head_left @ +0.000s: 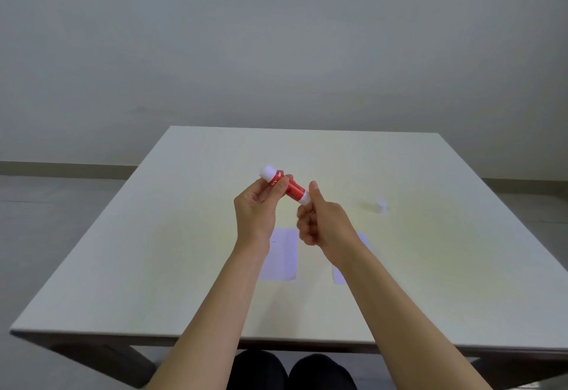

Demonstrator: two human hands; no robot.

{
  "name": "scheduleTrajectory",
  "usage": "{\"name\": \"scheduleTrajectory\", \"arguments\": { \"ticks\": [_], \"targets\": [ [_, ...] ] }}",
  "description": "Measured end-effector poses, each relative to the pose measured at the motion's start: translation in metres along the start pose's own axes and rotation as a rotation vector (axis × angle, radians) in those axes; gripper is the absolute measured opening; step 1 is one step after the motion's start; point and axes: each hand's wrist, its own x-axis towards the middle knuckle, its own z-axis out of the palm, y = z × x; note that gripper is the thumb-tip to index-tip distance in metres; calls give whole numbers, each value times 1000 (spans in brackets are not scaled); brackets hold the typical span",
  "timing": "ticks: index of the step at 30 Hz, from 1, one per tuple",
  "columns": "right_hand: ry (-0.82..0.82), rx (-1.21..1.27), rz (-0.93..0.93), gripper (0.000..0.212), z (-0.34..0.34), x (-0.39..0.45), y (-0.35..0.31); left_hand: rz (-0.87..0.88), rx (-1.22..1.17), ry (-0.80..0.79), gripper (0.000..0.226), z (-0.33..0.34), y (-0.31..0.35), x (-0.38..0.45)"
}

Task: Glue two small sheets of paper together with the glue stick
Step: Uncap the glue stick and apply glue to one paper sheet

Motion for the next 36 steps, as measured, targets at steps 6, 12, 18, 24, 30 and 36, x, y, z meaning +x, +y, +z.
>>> {"name": "scheduleTrajectory", "arguments": {
  "ticks": [6,12,18,24,30,36],
  "targets": [
    [-132,198,-186,18,-3,1,2,-15,-9,1,10,-1,0,1],
    [8,106,152,44,2,-1,-3,7,30,-75,8,-4,-3,-3],
    [-44,114,11,40,-2,0,-2,-8,8,-47,12,-2,-4,-3],
    [-104,218,-69,23,-9,-1,0,-6,22,-52,11,-3,-7,-3],
    [77,49,153,42,-7,-1,-3,-3,46,-108,16,0,-11,-11],
    [42,54,-96,37,-10,-9,-2,-14,15,-18,12,-4,-12,-7]
  ]
}}
